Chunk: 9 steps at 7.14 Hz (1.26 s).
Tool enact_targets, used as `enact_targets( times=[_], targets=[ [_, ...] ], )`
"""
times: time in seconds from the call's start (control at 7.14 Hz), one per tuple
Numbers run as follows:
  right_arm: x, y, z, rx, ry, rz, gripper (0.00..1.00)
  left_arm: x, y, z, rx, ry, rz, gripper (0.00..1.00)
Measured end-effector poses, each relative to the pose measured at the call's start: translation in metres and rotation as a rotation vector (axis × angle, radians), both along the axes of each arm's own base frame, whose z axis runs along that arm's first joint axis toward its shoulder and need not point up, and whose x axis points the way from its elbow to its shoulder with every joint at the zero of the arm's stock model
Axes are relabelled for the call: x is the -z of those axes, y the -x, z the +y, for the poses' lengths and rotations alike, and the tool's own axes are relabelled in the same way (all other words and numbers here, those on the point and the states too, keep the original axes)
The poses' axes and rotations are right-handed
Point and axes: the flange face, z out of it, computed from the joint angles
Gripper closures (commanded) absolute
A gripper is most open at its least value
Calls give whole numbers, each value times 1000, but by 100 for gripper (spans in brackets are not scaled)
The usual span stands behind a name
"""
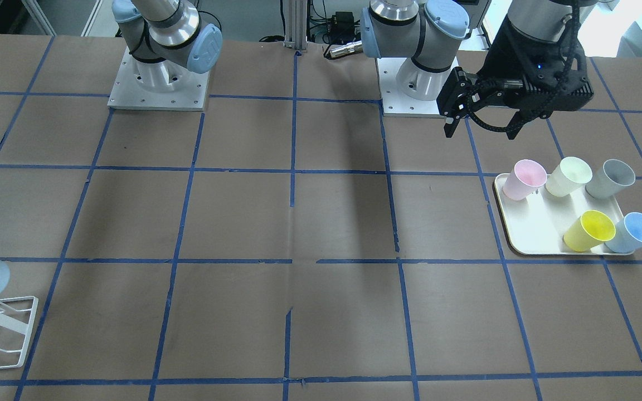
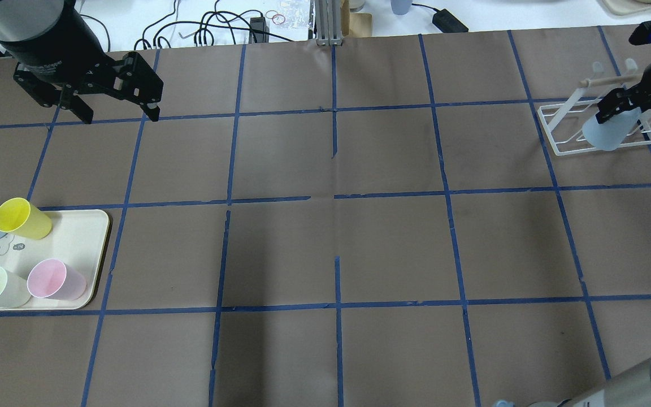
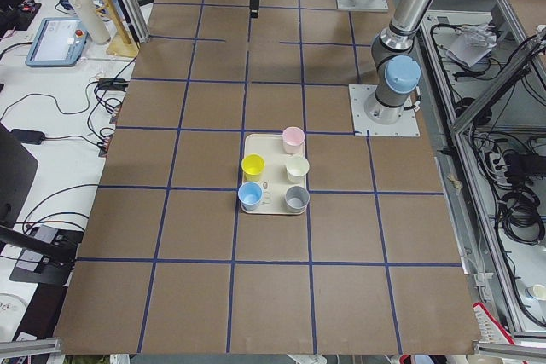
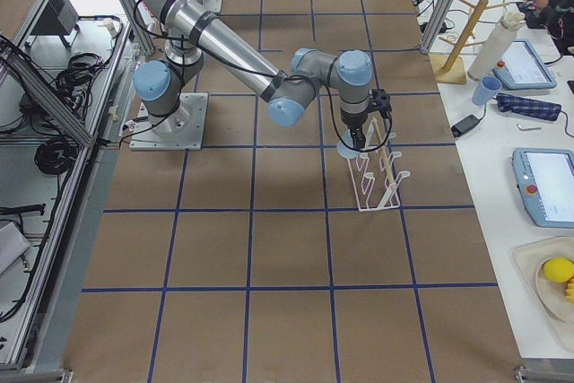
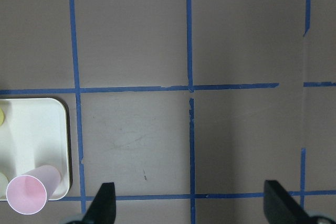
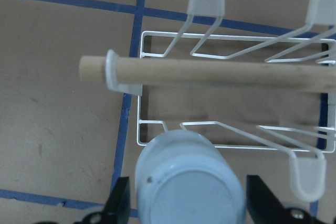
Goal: Transfer IKEA cup to right arm and place on rack
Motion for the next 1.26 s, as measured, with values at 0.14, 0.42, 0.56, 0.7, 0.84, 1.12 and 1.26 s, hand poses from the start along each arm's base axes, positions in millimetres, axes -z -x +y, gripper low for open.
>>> enact_targets(
  times=[0.14, 0.42, 0.56, 0.7, 0.84, 1.12, 1.26],
  targets=[
    [-2, 0, 0, 0, -1, 4, 0, 0, 0, 0, 0, 0, 0, 0],
    [-20, -4, 7, 3, -7, 11, 0, 0, 0, 0, 0, 0, 0, 0],
    [-41, -12, 19, 10, -20, 2, 0, 0, 0, 0, 0, 0, 0, 0],
    [-71, -25, 38, 33, -40, -17, 0, 0, 0, 0, -1, 0, 0, 0],
    [-108, -44, 67, 83, -71, -46, 0, 0, 0, 0, -1, 0, -2, 0],
    [-170, -104, 118, 134, -94, -68, 0, 0, -1, -1, 0, -1, -11, 0],
    [-186, -149, 133, 135, -106, -71, 0, 0, -1, -1, 1, -1, -13, 0]
  ],
)
